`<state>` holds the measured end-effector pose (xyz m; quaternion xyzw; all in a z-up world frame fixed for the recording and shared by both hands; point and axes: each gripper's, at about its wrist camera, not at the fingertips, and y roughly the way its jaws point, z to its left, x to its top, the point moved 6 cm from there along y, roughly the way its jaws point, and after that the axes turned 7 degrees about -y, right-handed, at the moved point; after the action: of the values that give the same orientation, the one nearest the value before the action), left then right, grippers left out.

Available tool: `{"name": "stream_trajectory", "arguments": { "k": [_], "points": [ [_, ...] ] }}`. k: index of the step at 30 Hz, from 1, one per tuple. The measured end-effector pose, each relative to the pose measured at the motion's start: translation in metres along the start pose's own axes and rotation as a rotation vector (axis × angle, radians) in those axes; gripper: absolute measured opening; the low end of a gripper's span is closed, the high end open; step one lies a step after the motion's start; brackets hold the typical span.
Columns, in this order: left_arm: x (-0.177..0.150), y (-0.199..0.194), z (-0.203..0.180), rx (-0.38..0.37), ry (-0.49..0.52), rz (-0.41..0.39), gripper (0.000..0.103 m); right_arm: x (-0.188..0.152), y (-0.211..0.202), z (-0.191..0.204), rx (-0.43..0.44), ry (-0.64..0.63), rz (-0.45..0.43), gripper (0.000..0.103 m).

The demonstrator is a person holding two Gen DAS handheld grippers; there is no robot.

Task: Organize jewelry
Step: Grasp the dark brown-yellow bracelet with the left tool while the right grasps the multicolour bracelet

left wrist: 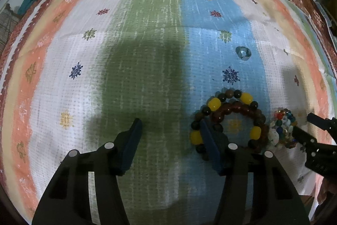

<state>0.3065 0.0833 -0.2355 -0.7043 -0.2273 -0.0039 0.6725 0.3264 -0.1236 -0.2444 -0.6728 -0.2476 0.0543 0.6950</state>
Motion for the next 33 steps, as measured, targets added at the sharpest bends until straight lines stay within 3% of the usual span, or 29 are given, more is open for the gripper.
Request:
{"name": "stream_trajectory", "arguments": {
  "k": [2, 6, 7, 9, 10, 12, 21, 33],
  "points": [
    [-0.001, 0.000, -0.001, 0.010, 0.006, -0.003, 0.052, 0.001, -0.001, -0.001, 0.000, 0.001, -0.005, 0.061],
    [0.001, -0.003, -0.003, -0.023, -0.009, 0.012, 0.021, -0.001, -0.005, -0.001, 0.015, -0.005, -0.013, 0.043],
    [0.001, -0.003, -0.003, -0.039, -0.015, 0.019, 0.014, 0.000, -0.006, -0.002, 0.012, -0.007, -0.015, 0.033],
    [0.000, -0.005, -0.004, -0.042, -0.012, 0.022, 0.008, 0.002, -0.009, -0.004, -0.001, -0.004, -0.025, 0.017],
    [0.000, -0.007, -0.003, -0.024, -0.003, 0.014, 0.008, 0.002, -0.009, -0.005, 0.004, 0.000, -0.025, 0.015],
    [0.000, -0.008, -0.002, 0.003, 0.010, 0.001, 0.008, 0.002, -0.010, -0.005, 0.017, 0.003, -0.027, 0.013],
    [0.000, -0.001, -0.002, -0.013, 0.003, 0.029, 0.013, 0.000, -0.013, -0.007, 0.012, -0.009, -0.027, 0.010],
    [0.000, -0.003, -0.008, 0.006, 0.030, 0.023, 0.011, 0.002, -0.018, -0.010, 0.015, -0.013, -0.039, 0.010]
  ]
}}
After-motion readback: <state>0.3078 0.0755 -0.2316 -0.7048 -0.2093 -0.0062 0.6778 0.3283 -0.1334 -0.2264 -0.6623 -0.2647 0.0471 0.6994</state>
